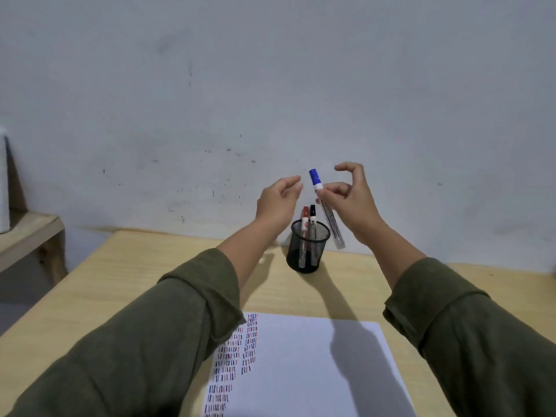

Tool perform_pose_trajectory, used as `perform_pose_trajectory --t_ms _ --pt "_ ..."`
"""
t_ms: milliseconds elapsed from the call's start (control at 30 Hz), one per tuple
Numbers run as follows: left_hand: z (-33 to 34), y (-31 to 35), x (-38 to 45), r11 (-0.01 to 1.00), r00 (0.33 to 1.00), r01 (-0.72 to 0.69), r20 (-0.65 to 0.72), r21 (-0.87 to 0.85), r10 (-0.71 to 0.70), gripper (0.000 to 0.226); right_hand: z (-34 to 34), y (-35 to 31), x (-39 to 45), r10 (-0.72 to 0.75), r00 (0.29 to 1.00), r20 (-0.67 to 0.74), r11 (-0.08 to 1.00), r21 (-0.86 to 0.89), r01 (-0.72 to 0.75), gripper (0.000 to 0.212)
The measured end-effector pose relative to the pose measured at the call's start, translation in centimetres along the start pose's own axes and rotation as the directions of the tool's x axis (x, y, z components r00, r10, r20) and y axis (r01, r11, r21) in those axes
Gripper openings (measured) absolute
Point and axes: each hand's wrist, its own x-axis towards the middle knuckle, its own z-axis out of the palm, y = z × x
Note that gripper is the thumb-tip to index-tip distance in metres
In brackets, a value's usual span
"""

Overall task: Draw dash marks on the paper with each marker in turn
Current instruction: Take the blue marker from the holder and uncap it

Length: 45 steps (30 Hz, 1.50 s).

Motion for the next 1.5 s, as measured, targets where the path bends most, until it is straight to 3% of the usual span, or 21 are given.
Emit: perform_pose_trajectory --t_ms 200,367,500,733,833,1067,1333,1500 --pt "-1.4 2.0 -4.9 0.976 0.992 0.104 0.092 -0.194 -0.087 0.021 1.1 -2.4 -6.0 0.061 0.985 0.163 0.997 0.040 -0.068 0.038" --pt "-3.0 1.8 -8.6 0.904 0.953 0.221 -0.115 -0.366 -0.280 0.019 0.3 -3.8 -9.8 0.172 0.947 0.272 0.984 -0.014 -0.175 0.028" --pt "-3.7 1.4 -11.1 0.850 0.894 0.285 -0.198 -0.443 -0.403 0.039 -0.1 -4.1 -12.3 0.188 0.943 0.274 0.960 0.151 -0.235 0.025" --pt "-3.6 1.7 -13.5 0.845 0.913 0.250 -0.176 -0.473 -0.368 0.049 1.6 -4.7 -15.2 0.155 0.960 0.234 0.906 0.354 -0.232 0.027" --pt "-4.3 2.1 -14.0 0.850 0.925 0.242 -0.153 -0.467 -0.347 0.040 2.1 -4.9 -15.5 0.149 0.958 0.243 0.873 0.423 -0.243 0.025" --pt "-6.1 2.3 -15.6 0.785 0.947 0.254 -0.018 -0.565 -0.319 0.016 3.5 -5.1 -15.7 0.146 0.971 0.189 0.862 0.457 -0.218 0.011" --pt "-5.6 1.5 -15.7 0.790 0.952 0.285 0.066 -0.543 -0.297 0.012 5.0 -4.9 -15.8 0.154 0.966 0.207 0.823 0.515 -0.241 0.015" --pt "-5.2 0.7 -15.1 0.740 0.963 0.256 0.101 -0.622 -0.248 0.014 5.4 -4.6 -15.4 0.161 0.966 0.203 0.802 0.543 -0.248 0.017"
